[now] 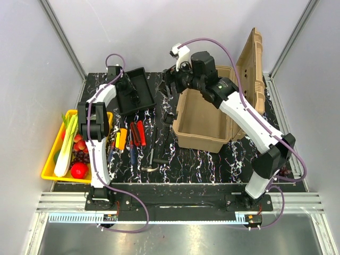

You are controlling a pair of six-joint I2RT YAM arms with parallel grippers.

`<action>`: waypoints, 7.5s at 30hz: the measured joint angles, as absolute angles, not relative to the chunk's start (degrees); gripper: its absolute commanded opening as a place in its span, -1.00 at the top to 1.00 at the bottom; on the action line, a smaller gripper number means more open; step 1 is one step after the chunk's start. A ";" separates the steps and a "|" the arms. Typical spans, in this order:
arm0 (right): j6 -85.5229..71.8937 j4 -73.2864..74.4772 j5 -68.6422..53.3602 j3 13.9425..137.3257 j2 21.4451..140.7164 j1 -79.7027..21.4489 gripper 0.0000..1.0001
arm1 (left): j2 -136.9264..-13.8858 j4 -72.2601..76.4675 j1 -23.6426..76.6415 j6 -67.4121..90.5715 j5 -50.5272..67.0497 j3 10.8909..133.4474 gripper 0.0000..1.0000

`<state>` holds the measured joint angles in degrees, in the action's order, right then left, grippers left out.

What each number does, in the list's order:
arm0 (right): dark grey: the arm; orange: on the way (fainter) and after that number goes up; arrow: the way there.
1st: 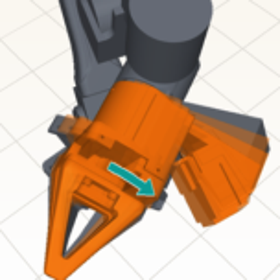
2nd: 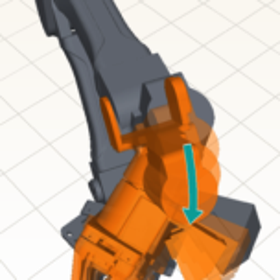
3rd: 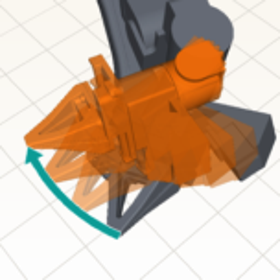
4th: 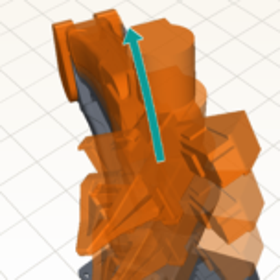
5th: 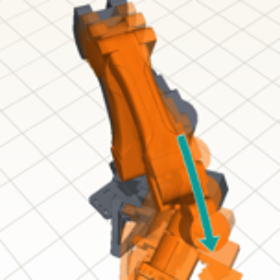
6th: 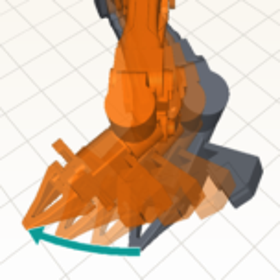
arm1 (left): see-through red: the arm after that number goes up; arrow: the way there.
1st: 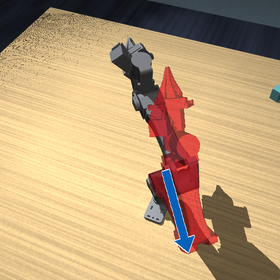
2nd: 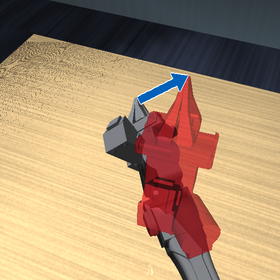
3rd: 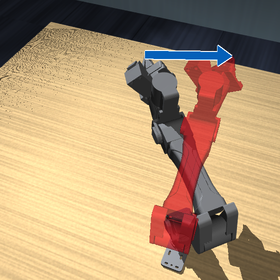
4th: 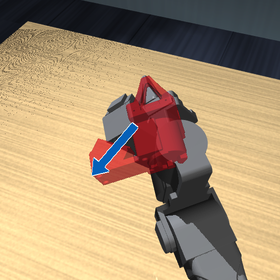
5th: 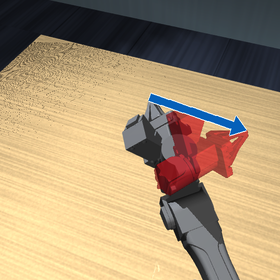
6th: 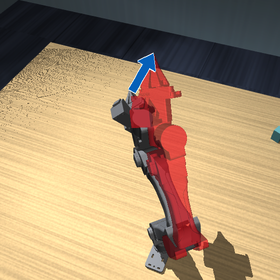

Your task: Pack the tool kit

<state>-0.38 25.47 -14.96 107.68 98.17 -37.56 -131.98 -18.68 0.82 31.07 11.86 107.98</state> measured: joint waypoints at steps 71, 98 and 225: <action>-32.82 40.34 18.50 109.93 134.06 -58.70 1.00 | -64.62 -26.00 3.38 28.93 -12.91 54.70 -0.73; -23.22 22.61 23.64 91.55 101.89 -59.48 1.00 | -66.50 -26.24 3.38 28.97 -15.53 54.70 -0.77; -27.79 28.25 17.37 77.82 114.30 -60.38 0.66 | -71.09 -24.49 3.49 28.10 -8.23 53.74 -0.82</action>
